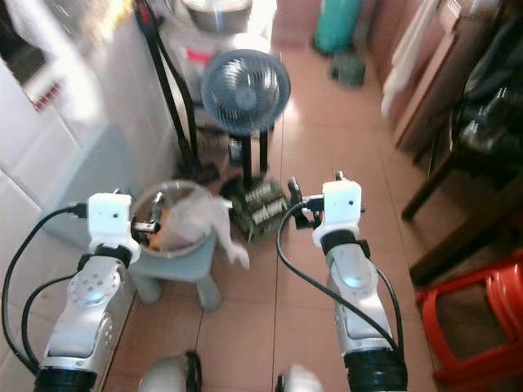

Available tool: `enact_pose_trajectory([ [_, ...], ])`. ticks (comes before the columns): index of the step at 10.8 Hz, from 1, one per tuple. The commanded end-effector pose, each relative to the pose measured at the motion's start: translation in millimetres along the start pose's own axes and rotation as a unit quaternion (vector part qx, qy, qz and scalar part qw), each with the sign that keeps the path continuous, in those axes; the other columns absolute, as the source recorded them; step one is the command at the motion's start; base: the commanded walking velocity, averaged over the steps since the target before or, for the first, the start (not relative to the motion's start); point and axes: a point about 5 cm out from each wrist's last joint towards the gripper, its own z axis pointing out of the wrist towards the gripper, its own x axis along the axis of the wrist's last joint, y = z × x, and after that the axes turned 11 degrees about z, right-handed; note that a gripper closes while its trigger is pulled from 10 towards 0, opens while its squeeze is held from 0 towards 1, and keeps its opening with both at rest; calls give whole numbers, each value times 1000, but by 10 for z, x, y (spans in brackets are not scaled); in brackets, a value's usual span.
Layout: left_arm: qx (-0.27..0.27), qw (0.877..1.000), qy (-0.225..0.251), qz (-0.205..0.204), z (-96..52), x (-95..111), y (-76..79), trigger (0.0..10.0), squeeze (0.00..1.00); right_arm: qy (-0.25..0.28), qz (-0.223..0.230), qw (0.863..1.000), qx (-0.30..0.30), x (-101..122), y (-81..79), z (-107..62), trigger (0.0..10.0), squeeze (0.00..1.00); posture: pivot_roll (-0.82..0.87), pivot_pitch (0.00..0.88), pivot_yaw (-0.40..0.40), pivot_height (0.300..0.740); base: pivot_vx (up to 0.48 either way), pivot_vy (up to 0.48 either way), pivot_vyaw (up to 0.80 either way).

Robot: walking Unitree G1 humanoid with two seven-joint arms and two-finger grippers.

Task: Setting the table

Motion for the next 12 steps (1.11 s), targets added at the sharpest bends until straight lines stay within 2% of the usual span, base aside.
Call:
enact_pose_trajectory([
  [1,15,1000,-7,3,-9,-43,-53,10000,0,10,-17,1000,-6,19,38,-26,10000,0,-13,21,21,740,0,0,0],
  [2,19,1000,-7,7,2,-69,-73,10000,0,18,-8,1000,-13,14,61,-11,10000,0,-14,15,26,740,0,0,0],
  [4,22,1000,-1,12,-12,-70,-66,10000,0,24,-20,999,-11,17,94,-49,10000,0,-19,21,32,740,0,0,0],
  [6,17,1000,-16,8,-136,-152,-68,10000,0,8,-20,1000,-22,-48,147,-173,10000,0,-19,50,34,740,0,0,0],
  [12,14,999,-35,-3,-304,-173,-76,10000,0,-9,-17,1000,-5,-80,36,-276,10000,0,-12,142,15,740,0,0,-757],
])
